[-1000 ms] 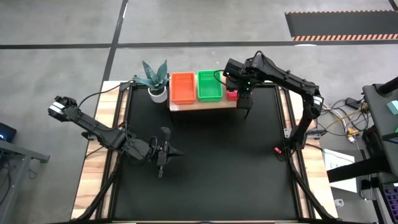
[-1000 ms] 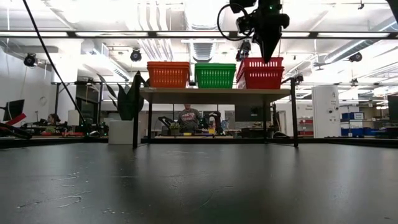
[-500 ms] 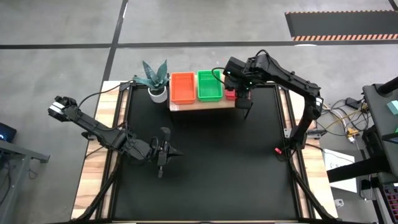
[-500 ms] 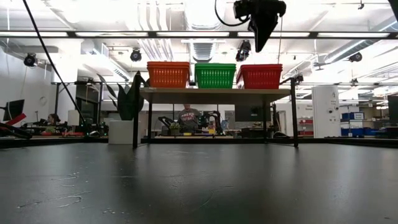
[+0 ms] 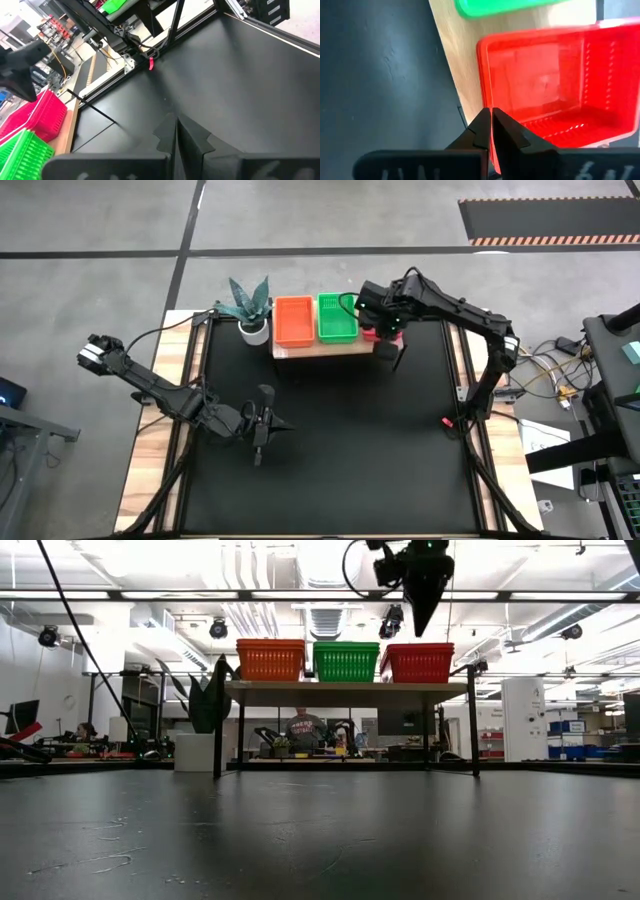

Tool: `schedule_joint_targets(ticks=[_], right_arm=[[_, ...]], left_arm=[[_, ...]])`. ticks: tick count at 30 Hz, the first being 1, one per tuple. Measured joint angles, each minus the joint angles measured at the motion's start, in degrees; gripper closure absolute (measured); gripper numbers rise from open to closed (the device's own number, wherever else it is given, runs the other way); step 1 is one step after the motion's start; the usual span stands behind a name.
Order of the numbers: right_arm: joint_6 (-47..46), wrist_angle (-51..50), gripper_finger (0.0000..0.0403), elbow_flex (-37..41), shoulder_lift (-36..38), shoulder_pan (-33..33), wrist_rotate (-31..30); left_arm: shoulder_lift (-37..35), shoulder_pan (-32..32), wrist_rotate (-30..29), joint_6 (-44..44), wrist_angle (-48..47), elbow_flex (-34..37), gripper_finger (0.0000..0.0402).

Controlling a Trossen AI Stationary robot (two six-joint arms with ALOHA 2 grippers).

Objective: Stack baskets on shelf by color
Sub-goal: Stack the red bin on top of the red bins on the shelf

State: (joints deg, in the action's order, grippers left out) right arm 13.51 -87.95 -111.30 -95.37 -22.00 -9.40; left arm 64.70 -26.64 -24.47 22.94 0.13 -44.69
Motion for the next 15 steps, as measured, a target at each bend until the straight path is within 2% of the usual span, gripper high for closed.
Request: schedule_joint_targets(ticks=[5,15], right_arm=[[-0.54,-0.39,0.0394,3.02,0.0,-0.02,-4.43],[-0.76,-2.1,0.0394,3.34,0.18,-0.02,-4.44]], left_arm=[[-0.02,-0.01,-0.02,-0.02,-0.21,0.0,0.0402],[-0.02,-0.01,-0.01,-0.02,-0.21,0.0,0.0402]])
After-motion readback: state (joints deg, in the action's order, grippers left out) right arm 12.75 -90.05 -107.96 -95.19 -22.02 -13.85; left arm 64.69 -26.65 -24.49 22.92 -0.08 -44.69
